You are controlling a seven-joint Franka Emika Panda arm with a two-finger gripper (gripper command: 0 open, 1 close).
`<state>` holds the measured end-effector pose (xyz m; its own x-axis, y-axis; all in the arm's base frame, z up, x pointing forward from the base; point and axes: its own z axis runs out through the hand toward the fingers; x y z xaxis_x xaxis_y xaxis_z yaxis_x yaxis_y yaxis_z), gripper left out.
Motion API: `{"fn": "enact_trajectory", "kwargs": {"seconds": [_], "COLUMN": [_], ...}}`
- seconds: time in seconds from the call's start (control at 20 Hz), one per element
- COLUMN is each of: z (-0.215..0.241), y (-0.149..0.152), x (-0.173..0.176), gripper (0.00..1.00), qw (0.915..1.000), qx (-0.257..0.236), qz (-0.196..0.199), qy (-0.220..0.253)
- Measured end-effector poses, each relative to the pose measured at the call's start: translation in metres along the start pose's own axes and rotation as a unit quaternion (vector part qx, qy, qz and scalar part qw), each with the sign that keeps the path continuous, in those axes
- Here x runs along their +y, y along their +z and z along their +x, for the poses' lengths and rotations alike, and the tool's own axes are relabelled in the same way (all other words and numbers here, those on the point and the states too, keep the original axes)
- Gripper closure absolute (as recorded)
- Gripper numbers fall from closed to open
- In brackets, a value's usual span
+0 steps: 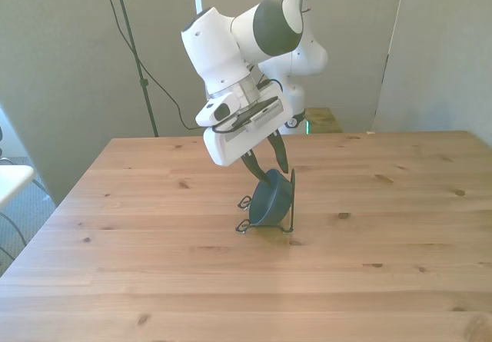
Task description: Unload the bowl
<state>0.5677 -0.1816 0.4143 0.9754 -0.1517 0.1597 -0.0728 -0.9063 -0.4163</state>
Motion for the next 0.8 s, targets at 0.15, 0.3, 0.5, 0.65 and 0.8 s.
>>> {"fn": "enact_trajectory", "kwargs": {"seconds": [0.15,0.3,0.5,0.65,0.8], "z": [0.006,0.008,0.007,0.007,0.004], "y": [0.005,0.003,0.003,0.005,-0.009], "x": [0.004,0.003,0.005,0.001,-0.005], "gripper": [1.0,1.0,1.0,1.0,1.0], "qw": [1.0,0.9999,0.9998,0.9997,0.9997], "qx": [-0.005,-0.011,-0.013,-0.017,-0.006], "qz": [0.006,0.013,0.017,0.02,0.02], "qy": [0.003,0.003,0.002,-0.002,-0.01]}}
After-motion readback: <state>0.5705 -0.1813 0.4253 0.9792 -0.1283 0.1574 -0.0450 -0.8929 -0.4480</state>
